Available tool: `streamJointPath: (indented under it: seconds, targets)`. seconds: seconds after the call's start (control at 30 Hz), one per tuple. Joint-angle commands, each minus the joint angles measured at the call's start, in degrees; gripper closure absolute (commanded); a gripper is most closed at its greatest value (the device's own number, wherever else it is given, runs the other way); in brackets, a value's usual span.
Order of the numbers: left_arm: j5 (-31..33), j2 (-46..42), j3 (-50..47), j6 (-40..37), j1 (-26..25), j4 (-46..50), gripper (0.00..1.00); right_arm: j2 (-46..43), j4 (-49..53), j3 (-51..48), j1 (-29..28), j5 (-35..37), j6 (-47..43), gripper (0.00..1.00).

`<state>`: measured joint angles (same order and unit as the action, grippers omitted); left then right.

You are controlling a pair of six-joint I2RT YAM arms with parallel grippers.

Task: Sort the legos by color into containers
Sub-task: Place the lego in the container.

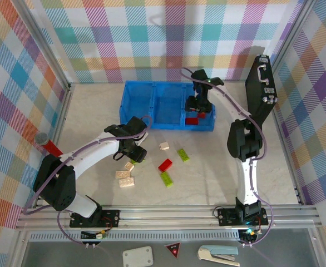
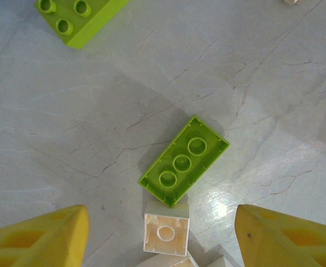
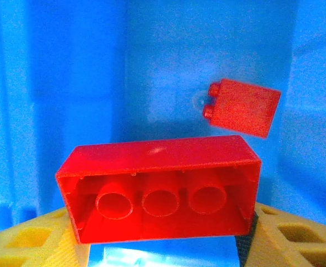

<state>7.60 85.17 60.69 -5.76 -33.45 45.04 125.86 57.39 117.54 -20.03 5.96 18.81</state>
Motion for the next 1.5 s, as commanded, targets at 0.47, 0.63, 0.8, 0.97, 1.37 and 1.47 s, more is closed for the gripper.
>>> streamJointPath:
  seconds: [0.47,0.63,0.8,0.97,1.37,1.47]
  targets:
    - [0.01,-0.9,0.74,-0.04,0.49,0.93,0.31,17.02,-1.73,18.73,1.85,3.77,-2.64,0.43]
    - [0.22,-0.78,0.58,0.0,0.54,1.03,0.3,20.13,-2.49,21.91,2.01,4.91,-3.81,0.43]
    - [0.43,-0.37,0.48,-0.04,0.49,0.75,0.3,21.43,-4.12,22.16,2.26,6.17,-5.35,0.42]
    - [0.17,0.35,0.7,-0.04,0.49,0.97,0.3,21.62,-5.04,22.18,2.38,6.7,-5.98,0.38]
    - [0.26,0.45,0.75,-0.04,0.49,0.93,0.31,16.89,-2.97,21.46,2.28,4.88,-6.28,0.25]
    - [0.17,-0.04,0.49,-0.05,0.49,0.78,0.31,14.95,-2.88,20.1,2.28,4.77,-6.42,0.24]
